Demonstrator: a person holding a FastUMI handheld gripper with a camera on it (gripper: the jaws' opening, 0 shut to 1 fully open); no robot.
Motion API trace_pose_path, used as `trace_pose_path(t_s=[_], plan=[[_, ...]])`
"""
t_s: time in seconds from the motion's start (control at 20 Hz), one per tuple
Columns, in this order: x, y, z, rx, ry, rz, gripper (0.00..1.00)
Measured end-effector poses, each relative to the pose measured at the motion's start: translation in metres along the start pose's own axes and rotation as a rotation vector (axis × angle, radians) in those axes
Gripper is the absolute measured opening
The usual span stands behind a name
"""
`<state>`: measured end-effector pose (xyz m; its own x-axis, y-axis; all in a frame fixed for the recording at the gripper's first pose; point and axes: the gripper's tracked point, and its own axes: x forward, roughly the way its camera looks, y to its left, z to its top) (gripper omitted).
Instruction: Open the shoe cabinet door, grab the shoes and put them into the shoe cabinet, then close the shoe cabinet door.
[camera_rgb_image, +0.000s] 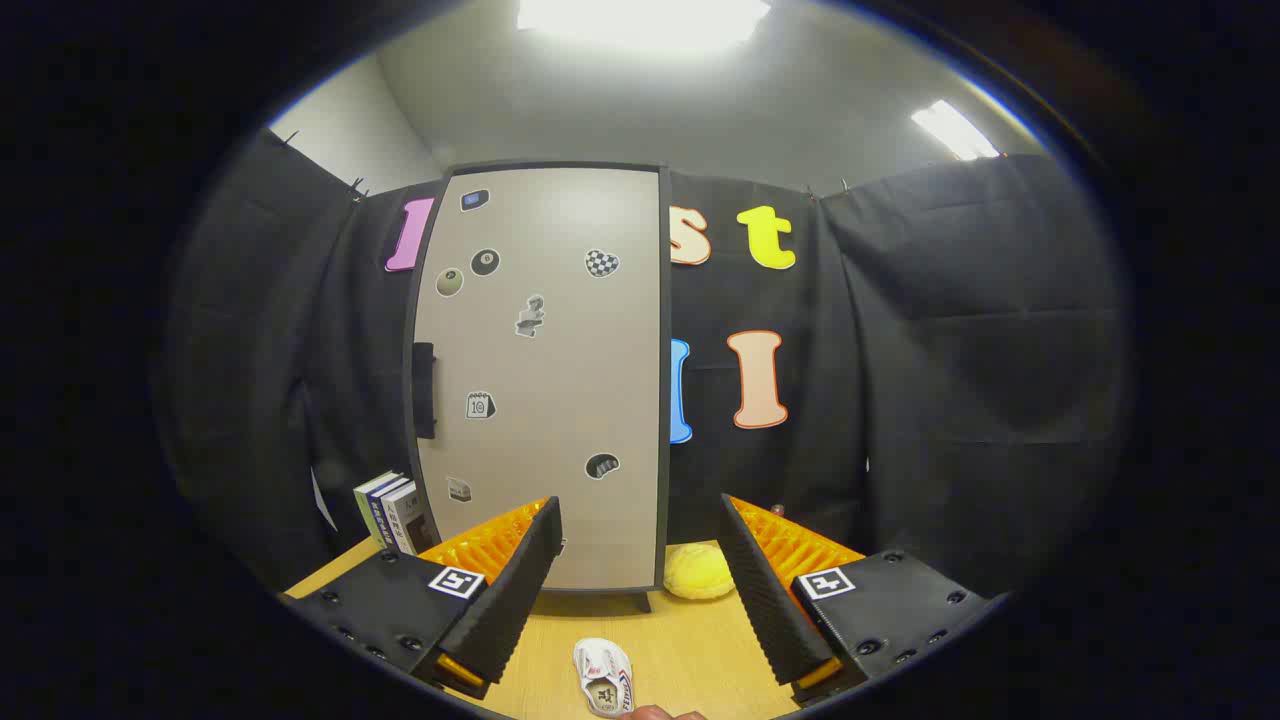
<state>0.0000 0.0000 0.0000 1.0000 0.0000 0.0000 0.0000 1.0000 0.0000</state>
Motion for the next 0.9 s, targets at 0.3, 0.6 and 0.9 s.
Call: trace_pose_path(t_s=[0.3,0.6,0.9], plan=[[0.005,0.013,0.002,0.004,0.014,0.033,0.98],[0.009,0.023,0.004,0.001,0.018,0.054,0.98],[0.012,0.027,0.006,0.013,0.019,0.059,0.98]])
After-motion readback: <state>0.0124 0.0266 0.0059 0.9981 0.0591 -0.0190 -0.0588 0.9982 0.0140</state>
